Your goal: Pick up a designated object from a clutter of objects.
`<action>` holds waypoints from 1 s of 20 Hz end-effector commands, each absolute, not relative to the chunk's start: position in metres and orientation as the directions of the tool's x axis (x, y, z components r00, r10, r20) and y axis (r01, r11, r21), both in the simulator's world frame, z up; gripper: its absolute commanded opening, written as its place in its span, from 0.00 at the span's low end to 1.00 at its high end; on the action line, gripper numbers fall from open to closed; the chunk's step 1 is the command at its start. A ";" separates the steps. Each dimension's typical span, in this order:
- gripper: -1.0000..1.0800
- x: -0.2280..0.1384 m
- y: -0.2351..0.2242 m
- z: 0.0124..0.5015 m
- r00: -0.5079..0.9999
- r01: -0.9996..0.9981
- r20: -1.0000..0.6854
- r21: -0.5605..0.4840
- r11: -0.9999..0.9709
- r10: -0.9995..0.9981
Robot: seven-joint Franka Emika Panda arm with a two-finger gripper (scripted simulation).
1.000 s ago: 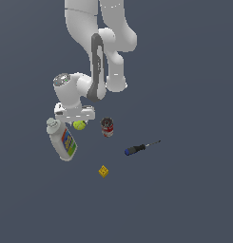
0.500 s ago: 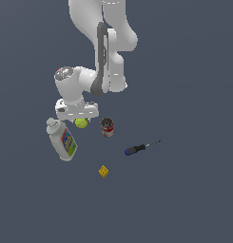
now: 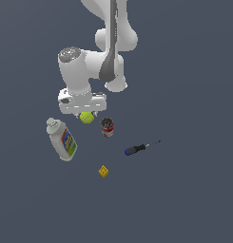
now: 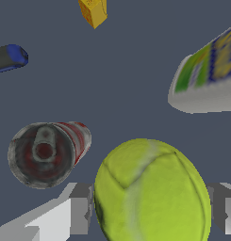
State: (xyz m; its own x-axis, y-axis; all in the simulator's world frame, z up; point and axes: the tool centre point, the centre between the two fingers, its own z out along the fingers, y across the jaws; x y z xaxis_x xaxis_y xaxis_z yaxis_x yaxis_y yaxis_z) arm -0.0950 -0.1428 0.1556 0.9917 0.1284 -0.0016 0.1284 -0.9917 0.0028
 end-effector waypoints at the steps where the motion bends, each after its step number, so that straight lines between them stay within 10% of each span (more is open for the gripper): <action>1: 0.00 -0.088 -0.128 0.179 0.992 0.128 -0.001 0.005 -0.992 0.128; 20: 0.00 -0.031 -0.029 0.335 0.991 0.130 -0.001 0.001 -0.991 0.130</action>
State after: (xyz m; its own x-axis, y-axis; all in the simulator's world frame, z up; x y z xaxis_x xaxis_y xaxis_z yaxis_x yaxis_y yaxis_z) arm -0.0345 -0.0343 0.3256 0.9914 0.1311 -0.0008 0.1311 -0.9914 0.0018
